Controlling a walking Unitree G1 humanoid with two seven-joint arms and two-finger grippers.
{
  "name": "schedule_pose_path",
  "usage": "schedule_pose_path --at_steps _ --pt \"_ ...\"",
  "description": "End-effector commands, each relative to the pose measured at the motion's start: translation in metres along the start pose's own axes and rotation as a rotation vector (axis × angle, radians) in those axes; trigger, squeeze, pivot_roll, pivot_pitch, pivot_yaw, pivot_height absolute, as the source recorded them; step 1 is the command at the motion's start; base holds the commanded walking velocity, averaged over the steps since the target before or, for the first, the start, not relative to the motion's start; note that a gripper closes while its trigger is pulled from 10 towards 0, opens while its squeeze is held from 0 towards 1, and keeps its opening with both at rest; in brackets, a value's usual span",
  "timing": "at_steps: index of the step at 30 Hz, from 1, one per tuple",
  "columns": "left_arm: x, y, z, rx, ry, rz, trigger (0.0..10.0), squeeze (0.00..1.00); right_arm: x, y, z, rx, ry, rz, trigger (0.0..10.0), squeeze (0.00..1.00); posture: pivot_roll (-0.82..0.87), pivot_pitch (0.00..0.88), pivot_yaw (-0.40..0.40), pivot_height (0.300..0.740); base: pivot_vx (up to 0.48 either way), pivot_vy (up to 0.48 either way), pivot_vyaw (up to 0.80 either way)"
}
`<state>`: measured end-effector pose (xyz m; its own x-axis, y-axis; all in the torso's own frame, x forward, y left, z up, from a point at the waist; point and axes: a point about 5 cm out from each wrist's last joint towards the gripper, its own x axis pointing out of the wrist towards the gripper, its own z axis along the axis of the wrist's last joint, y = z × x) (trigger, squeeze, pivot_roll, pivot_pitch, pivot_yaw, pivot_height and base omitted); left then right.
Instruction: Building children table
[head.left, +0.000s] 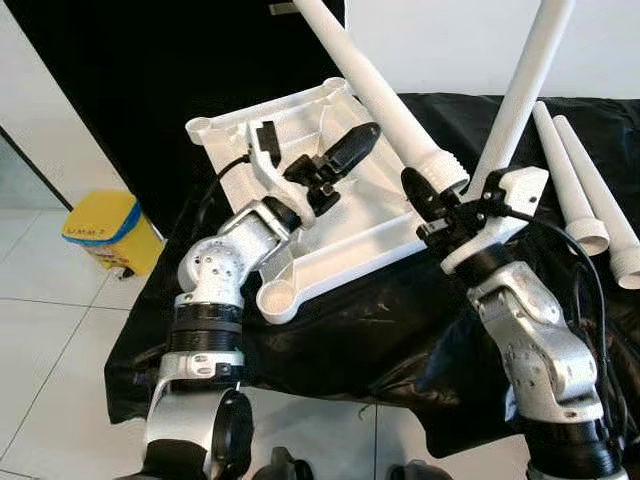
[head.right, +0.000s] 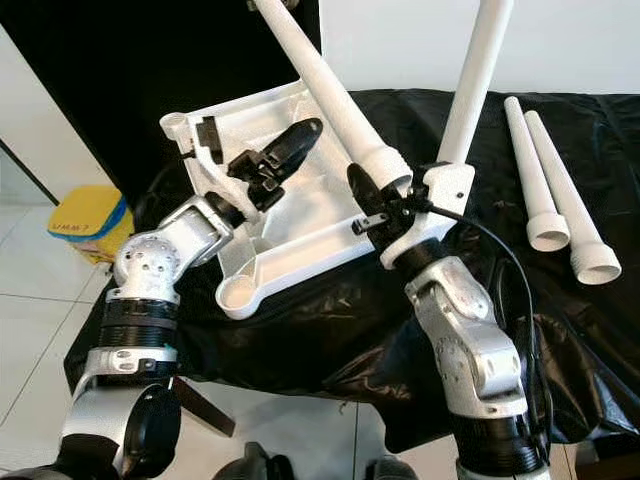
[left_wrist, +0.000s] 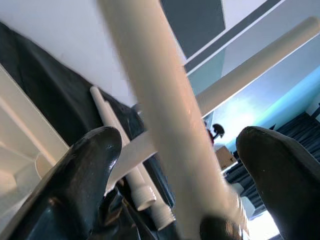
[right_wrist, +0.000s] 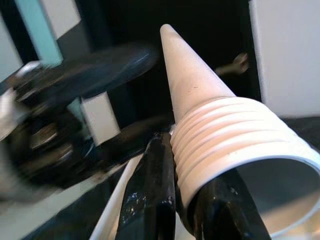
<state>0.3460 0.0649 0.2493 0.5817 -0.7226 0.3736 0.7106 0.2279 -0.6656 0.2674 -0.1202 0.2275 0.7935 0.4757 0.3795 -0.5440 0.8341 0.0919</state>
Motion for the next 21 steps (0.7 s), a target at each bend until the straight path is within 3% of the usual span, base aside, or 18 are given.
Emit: schedule_pose_path --at_steps 1,8,21 --pt "0.003 0.002 -0.003 -0.010 0.021 0.019 10.0 0.00 0.000 0.008 0.003 0.010 -0.010 0.047 10.0 0.00 -0.24 0.056 0.074 0.740 0.000 0.000 0.00" --pt "0.006 0.010 -0.006 -0.021 0.037 0.063 10.0 0.00 -0.003 0.017 0.000 0.024 0.023 0.104 10.0 0.00 -0.24 0.053 0.076 0.740 0.000 0.000 0.00" --pt "0.002 0.032 0.030 -0.053 -0.071 0.187 10.0 0.00 -0.024 0.023 -0.007 0.042 0.107 0.160 10.0 0.00 -0.26 0.067 0.090 0.740 0.000 0.000 0.00"
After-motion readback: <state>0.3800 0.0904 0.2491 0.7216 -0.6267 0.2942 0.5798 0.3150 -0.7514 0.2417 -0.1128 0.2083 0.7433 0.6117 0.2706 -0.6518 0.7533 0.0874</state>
